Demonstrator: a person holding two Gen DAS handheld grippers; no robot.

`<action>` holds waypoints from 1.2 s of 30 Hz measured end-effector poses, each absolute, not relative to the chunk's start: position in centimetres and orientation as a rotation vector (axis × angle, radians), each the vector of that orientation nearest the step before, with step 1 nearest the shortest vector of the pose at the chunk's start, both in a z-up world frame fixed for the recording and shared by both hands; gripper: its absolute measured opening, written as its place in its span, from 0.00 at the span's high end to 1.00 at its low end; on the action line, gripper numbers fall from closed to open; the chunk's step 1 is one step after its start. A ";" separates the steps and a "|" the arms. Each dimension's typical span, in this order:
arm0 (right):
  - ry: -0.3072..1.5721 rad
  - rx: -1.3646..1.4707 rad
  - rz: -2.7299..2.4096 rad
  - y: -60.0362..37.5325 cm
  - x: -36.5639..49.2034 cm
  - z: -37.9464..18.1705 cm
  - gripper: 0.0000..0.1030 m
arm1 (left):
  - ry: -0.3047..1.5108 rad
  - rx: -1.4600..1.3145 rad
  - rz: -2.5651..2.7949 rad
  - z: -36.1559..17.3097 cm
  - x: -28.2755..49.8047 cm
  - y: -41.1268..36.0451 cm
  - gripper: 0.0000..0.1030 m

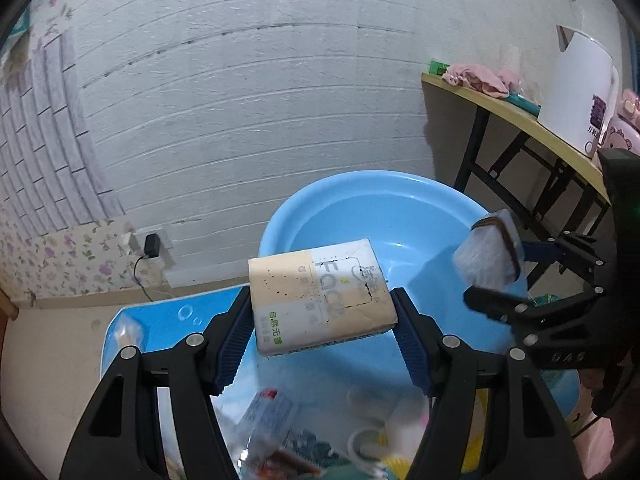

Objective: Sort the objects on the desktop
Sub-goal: 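Carry both boxes over the blue basin and open both grippers to drop them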

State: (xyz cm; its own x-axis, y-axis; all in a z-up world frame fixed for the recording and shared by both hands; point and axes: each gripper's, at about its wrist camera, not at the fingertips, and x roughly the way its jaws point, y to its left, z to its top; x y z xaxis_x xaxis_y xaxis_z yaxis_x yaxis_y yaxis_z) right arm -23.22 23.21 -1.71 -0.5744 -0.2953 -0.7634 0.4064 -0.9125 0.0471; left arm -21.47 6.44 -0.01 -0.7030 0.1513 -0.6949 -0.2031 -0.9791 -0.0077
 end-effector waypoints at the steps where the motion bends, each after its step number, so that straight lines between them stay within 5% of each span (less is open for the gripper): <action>1: 0.201 1.183 -2.469 23.0 -23.7 -1.9 0.20 | 0.105 -1.108 2.727 -0.2 -22.0 6.6 0.36; 36: 0.330 1.356 -2.318 20.7 -27.7 -5.0 0.20 | 0.103 -1.234 2.538 -4.4 -28.9 9.5 0.35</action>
